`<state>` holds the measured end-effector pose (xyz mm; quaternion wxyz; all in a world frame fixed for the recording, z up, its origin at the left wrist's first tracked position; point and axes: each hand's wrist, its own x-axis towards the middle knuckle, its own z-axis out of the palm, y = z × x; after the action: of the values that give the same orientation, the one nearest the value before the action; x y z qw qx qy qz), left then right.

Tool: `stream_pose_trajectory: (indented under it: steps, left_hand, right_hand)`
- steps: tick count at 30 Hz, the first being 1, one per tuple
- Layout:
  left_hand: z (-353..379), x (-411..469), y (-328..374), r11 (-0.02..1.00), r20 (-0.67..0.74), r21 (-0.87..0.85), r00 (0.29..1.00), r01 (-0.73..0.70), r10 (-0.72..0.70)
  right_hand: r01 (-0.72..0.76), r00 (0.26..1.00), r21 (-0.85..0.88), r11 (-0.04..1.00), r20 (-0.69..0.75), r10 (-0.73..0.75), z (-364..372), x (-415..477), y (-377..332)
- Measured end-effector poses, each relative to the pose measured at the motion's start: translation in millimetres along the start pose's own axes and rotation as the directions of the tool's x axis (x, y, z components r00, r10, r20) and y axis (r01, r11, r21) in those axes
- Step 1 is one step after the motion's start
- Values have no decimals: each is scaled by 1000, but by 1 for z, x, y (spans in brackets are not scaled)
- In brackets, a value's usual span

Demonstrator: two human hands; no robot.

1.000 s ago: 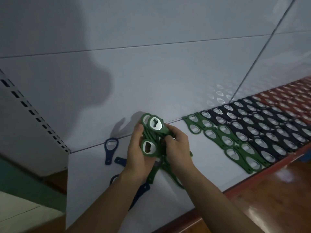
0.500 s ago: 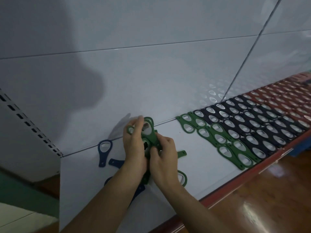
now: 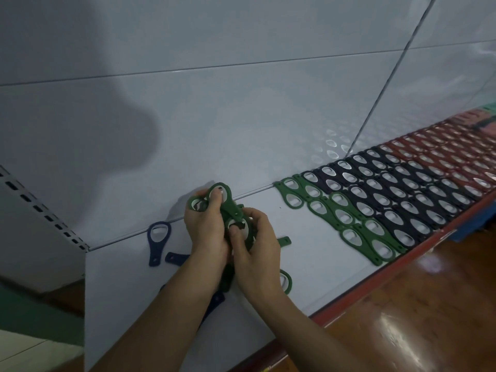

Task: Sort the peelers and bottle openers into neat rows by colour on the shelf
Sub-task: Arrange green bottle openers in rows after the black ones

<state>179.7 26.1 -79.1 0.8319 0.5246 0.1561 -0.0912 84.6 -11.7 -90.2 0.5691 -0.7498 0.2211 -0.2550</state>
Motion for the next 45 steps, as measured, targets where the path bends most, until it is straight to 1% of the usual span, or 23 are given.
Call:
stream_pose_trajectory:
  steps: [5, 7, 9, 12, 15, 18, 21, 23, 26, 28, 30, 32, 34, 35, 37, 38, 39, 40, 41, 42, 43, 44, 45]
  left_hand:
    - [3, 4, 8, 984, 81, -97, 987, 148, -141]
    - [6, 4, 9, 970, 142, -108, 969, 218, -202]
    - [10, 5, 10, 953, 202, -136, 949, 272, -242]
    - [15, 5, 14, 904, 346, -189, 888, 383, -304]
    - [23, -6, 10, 868, 453, -125, 806, 481, -381]
    - [37, -19, 4, 868, 499, -32, 760, 496, -416]
    - [53, -30, -4, 893, 588, 103, 698, 437, -409]
    - [61, -31, -10, 918, 650, 176, 658, 355, -379]
    - [71, -27, -22, 921, 620, 196, 686, 336, -382]
    - [77, -23, -27, 905, 578, 187, 701, 383, -417]
    - [82, -13, -31, 887, 551, 162, 706, 433, -445]
    - [84, 0, -31, 894, 563, 144, 708, 425, -427]
    - [84, 15, -31, 930, 564, 208, 740, 303, -367]
    - [84, 22, -31, 942, 576, 268, 751, 200, -323]
    - [84, 33, -33, 917, 633, 390, 747, -83, -202]
    - [84, 35, -32, 862, 671, 442, 729, -246, -136]
    - [84, 35, -31, 769, 717, 485, 693, -417, -76]
    - [83, 33, -31, 630, 774, 510, 632, -586, -39]
    - [81, 31, -31, 458, 831, 505, 556, -732, -26]
    - [79, 27, -33, 290, 878, 463, 478, -837, -22]
    - [75, 24, -37, 159, 909, 414, 417, -896, -17]
    - [73, 22, -41, 83, 924, 381, 382, -921, -7]
    - [70, 21, -45, 46, 930, 366, 367, -930, 15]
  right_hand:
    - [22, 997, -1, 1000, 79, -22, -26, 10, 2]
    - [10, 999, 47, 999, 32, -12, -36, 16, 4]
    - [-37, 999, 107, 994, -36, 41, -47, 22, 6]
    - [-120, 980, 278, 953, -117, 158, -63, 30, 4]
    - [-148, 958, 417, 897, -165, 235, -78, 42, 1]
    - [-138, 952, 443, 886, -188, 242, -86, 55, -1]
    - [-168, 943, 421, 892, -196, 270, -88, 63, 3]
    - [-206, 940, 342, 917, -192, 283, -90, 63, 9]
    - [-270, 931, 324, 907, -151, 331, -98, 60, 16]
    - [-303, 904, 332, 893, -196, 380, -110, 56, 21]
    - [-273, 893, 233, 933, -299, 336, -126, 52, 29]
    - [-254, 901, 74, 964, -345, 263, -142, 51, 37]
    - [-263, 915, -77, 962, -337, 223, -153, 52, 40]
    - [-259, 926, -129, 957, -314, 208, -157, 53, 40]
    - [-256, 939, -196, 947, -284, 195, -157, 52, 40]
    - [-258, 938, -188, 948, -285, 198, -157, 51, 41]
    - [-263, 932, -158, 952, -296, 208, -156, 51, 41]
    - [-265, 925, -136, 955, -314, 213, -155, 50, 41]
    - [-259, 919, -134, 957, -339, 201, -153, 51, 42]
    - [-242, 919, -158, 957, -355, 173, -151, 52, 43]
    - [-220, 924, -202, 954, -357, 137, -149, 54, 44]
    - [-207, 932, -270, 940, -348, 106, -145, 54, 44]
    - [-195, 942, -361, 912, -327, 72, -141, 55, 44]
